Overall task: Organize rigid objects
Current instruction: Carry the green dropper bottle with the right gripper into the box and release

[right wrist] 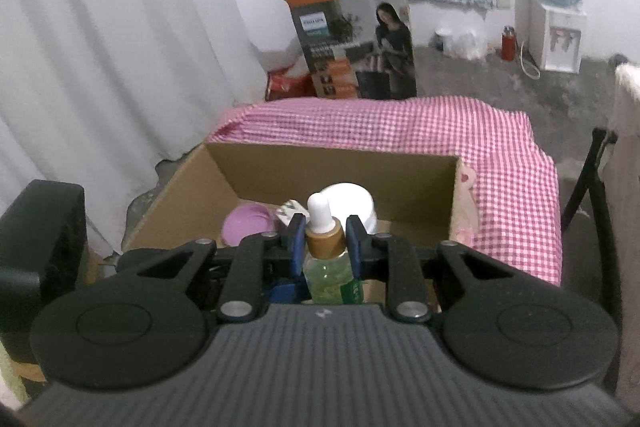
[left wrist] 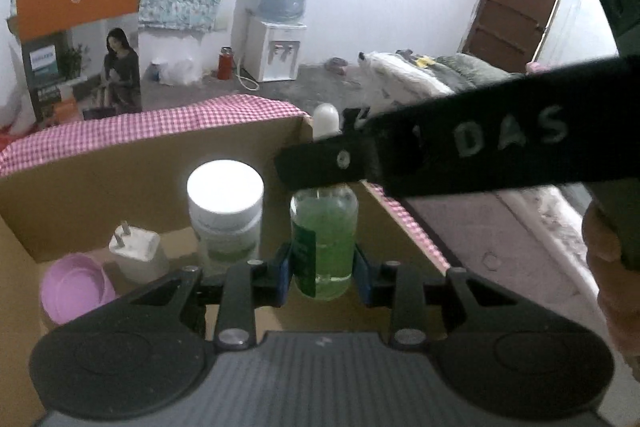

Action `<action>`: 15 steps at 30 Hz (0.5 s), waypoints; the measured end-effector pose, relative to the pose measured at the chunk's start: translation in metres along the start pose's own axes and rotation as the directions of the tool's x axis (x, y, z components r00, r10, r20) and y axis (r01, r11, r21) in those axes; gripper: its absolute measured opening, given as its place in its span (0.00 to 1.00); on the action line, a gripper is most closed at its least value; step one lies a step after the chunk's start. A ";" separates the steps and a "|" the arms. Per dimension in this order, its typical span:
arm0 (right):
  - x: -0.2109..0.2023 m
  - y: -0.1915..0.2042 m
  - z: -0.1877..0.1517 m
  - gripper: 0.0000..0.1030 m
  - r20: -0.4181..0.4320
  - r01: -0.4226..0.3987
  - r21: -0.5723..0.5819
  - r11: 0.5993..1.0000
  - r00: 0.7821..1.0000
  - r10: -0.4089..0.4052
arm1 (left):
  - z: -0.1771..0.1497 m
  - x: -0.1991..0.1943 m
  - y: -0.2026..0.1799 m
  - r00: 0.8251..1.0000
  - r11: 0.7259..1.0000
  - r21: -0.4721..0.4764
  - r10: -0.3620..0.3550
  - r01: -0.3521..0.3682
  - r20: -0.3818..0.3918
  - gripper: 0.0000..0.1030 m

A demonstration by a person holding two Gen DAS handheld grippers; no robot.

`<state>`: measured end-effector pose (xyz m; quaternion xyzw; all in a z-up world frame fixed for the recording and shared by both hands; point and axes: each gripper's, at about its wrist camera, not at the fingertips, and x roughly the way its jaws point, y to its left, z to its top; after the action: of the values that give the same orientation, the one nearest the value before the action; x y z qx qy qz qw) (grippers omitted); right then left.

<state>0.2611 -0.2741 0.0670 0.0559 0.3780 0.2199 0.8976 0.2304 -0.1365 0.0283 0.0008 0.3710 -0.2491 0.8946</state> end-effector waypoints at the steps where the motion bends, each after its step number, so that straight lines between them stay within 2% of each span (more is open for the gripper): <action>1: 0.006 -0.005 0.000 0.19 -0.012 0.006 0.003 1.000 1.000 -0.006 | 0.000 0.002 -0.003 1.000 1.000 -0.001 0.008 -0.008 0.001 0.32; 11: 0.060 -0.017 -0.017 0.19 -0.101 0.089 -0.075 0.993 0.990 -0.097 | -0.002 0.012 -0.002 0.997 0.997 -0.044 -0.062 0.060 -0.040 0.33; 15: 0.071 -0.016 -0.022 0.19 -0.131 0.110 -0.097 0.989 0.984 -0.122 | -0.003 0.013 -0.006 0.997 0.997 -0.035 -0.063 0.062 -0.047 0.33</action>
<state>0.2957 -0.2588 0.0007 -0.0219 0.4311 0.1872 0.8824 0.2340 -0.1468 0.0182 -0.0196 0.3965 -0.2707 0.8770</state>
